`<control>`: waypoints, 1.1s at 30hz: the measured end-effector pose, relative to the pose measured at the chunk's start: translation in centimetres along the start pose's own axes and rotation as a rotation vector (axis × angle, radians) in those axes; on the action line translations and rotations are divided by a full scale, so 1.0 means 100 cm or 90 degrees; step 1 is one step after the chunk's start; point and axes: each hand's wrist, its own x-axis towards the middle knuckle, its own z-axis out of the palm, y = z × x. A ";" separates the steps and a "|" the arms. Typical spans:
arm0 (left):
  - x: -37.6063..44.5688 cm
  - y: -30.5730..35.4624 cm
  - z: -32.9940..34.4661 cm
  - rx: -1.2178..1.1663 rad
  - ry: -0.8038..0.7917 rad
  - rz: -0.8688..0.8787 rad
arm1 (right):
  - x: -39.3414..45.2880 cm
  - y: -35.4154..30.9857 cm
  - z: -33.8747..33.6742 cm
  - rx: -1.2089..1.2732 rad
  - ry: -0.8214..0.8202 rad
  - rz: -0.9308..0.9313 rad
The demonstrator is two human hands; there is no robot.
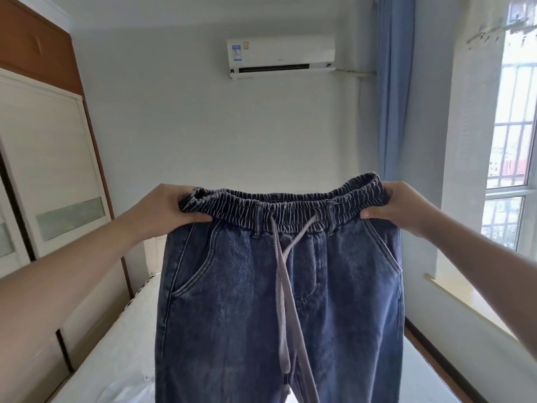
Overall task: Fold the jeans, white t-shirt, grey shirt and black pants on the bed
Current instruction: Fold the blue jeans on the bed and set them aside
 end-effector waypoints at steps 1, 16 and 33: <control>-0.001 0.000 0.000 -0.001 0.010 0.002 | 0.000 0.000 0.000 0.011 0.003 0.003; 0.017 0.017 0.067 -0.669 0.188 -0.465 | 0.007 -0.014 0.063 0.487 0.144 0.304; 0.023 0.098 0.157 -0.232 0.371 -0.223 | -0.037 -0.095 0.135 0.238 0.137 0.105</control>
